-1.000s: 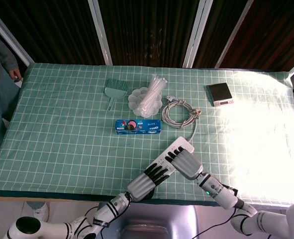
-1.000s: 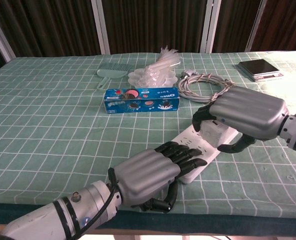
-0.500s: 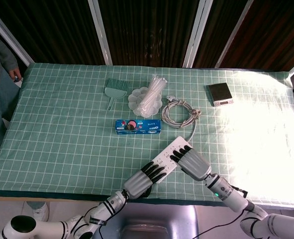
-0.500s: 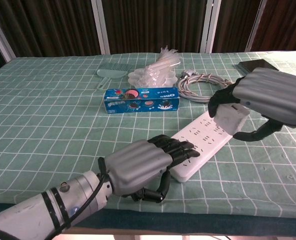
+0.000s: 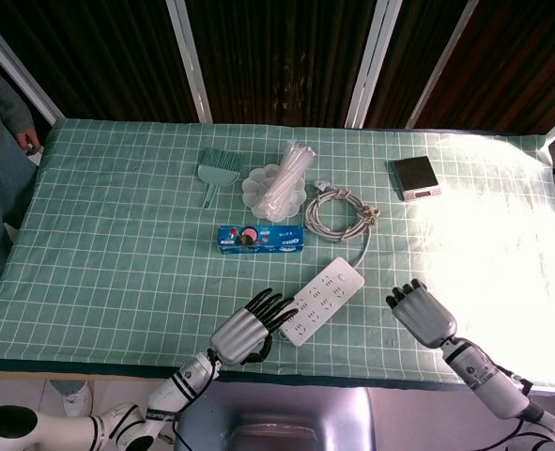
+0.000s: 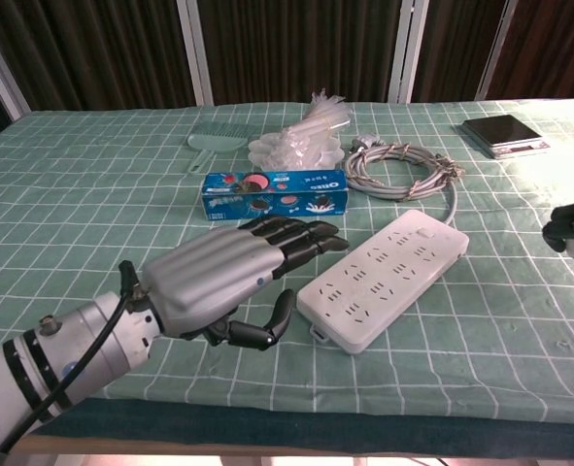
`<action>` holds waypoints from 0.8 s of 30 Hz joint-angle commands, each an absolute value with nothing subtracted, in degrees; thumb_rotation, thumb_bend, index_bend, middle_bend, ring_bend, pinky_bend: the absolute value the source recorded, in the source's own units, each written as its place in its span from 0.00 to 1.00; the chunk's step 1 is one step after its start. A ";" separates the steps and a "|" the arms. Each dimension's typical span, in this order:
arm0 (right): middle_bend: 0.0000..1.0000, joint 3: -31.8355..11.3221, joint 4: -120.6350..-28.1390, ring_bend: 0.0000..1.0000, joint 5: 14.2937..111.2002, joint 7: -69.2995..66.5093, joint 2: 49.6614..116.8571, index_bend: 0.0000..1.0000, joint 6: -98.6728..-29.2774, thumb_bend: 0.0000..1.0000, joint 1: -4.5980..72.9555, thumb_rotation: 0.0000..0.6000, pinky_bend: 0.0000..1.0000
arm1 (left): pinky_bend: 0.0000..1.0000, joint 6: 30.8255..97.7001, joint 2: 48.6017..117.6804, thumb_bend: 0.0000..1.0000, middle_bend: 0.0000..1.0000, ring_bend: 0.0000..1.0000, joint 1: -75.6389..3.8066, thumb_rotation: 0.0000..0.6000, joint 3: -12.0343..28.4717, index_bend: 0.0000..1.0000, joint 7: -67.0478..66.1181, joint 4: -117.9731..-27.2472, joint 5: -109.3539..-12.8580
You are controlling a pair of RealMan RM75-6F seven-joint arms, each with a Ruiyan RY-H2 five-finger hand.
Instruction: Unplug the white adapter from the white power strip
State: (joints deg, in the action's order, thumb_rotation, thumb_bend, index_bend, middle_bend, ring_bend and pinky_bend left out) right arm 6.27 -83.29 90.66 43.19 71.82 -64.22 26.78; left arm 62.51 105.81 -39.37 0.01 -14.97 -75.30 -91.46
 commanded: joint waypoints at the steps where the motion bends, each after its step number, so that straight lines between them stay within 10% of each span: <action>1: 0.50 6.27 -82.60 0.47 85.02 49.40 72.54 0.63 -58.44 0.44 25.77 1.00 0.58 | 0.05 62.98 104.97 0.73 0.00 0.00 -38.91 0.57 -0.21 0.00 -15.11 -75.73 -91.65; 8: 0.09 5.42 -84.16 0.10 80.43 52.58 73.13 0.03 -56.02 0.27 25.61 1.00 0.27 | 0.06 62.70 103.96 0.67 0.00 0.00 -39.35 0.58 0.83 0.00 -12.38 -75.22 -91.26; 15: 0.00 5.22 -91.52 0.00 83.29 46.15 68.60 0.00 -62.78 0.18 23.06 1.00 0.09 | 0.07 65.67 99.10 0.62 0.00 0.00 -37.96 0.57 -0.84 0.00 -9.58 -77.45 -93.49; 19: 0.00 5.08 -97.13 0.00 87.53 37.78 64.72 0.00 -72.66 0.17 18.78 1.00 0.08 | 0.08 69.57 92.06 0.62 0.00 0.00 -34.88 0.93 -3.41 0.00 -9.87 -81.28 -94.76; 24: 0.00 3.95 -97.56 0.00 88.87 25.40 63.08 0.00 -87.67 0.17 10.52 1.00 0.03 | 0.08 78.89 80.64 0.59 0.00 0.00 -27.06 0.98 -6.81 0.00 -8.19 -86.19 -93.85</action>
State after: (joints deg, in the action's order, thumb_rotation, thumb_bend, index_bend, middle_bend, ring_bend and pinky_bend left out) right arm 4.89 -95.98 87.14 33.77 65.20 -78.50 16.57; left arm 72.98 87.20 -32.28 -4.22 -9.36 -82.79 -94.25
